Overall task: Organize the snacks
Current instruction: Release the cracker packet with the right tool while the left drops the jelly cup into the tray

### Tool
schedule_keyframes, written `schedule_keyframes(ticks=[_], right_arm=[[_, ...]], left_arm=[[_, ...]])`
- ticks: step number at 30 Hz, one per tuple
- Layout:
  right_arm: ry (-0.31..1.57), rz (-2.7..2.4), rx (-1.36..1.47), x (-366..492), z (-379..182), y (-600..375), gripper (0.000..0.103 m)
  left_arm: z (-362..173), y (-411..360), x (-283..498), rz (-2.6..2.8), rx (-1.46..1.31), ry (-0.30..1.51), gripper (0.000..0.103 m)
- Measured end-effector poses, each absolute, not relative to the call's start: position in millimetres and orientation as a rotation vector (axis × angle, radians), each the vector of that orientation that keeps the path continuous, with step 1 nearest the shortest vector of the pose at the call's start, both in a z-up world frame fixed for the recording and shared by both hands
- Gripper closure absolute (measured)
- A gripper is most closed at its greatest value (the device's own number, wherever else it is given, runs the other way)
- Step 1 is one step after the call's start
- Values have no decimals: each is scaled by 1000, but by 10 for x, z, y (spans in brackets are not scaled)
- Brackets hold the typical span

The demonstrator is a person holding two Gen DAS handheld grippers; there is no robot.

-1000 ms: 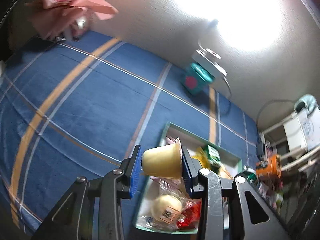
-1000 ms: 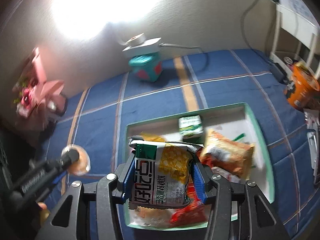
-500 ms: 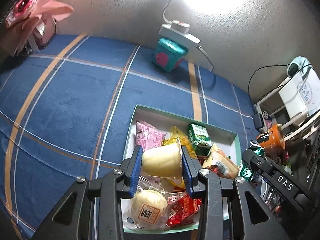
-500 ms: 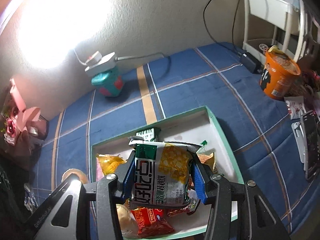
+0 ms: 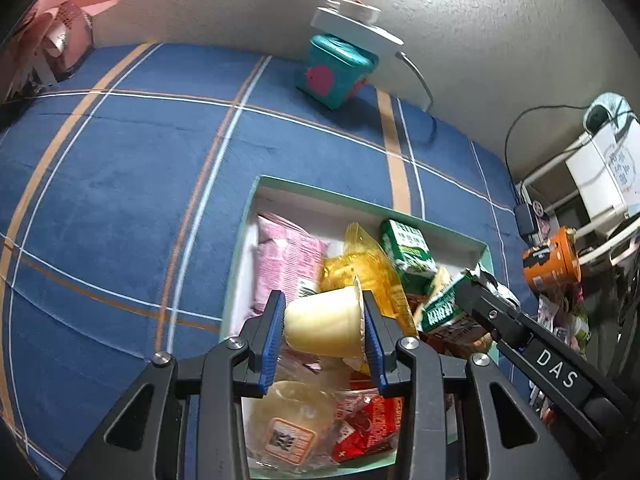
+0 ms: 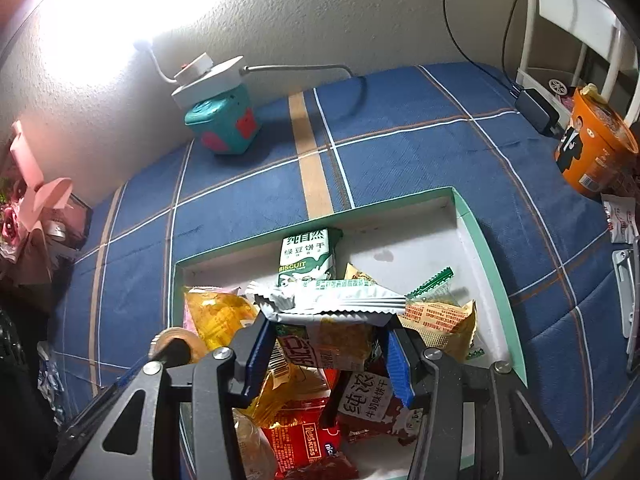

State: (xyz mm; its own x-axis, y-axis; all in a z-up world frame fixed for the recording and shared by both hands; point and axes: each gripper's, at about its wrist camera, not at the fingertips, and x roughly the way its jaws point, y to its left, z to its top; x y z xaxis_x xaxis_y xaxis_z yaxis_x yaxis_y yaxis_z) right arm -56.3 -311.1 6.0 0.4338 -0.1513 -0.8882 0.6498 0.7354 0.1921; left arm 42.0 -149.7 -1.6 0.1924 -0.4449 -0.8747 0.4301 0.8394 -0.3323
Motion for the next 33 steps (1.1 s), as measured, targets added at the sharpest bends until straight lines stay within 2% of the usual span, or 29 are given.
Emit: schedule_keyframes(ticks=[12,18,22,28,33], right_arm=[[1038,-537,582,-570,24,-3088,50],[1066,-547,613,-552,-77,-3128,37],[1081,-550,602,-541,-72,-3115,35],[1078,-575,602,-586,-32,-3133,22],[1072,-565,596,-588,7,-3109,18]], left_arm=[[-195,-1593,410,-613,27,1277,65],[-205,-1606,409,-615,24,1285,64],[-159,-1614,393,-622,25,1289,56],[-70,-1563,397,-579,55,1281,44],[25,-1505,408,-521,136,1223,30]])
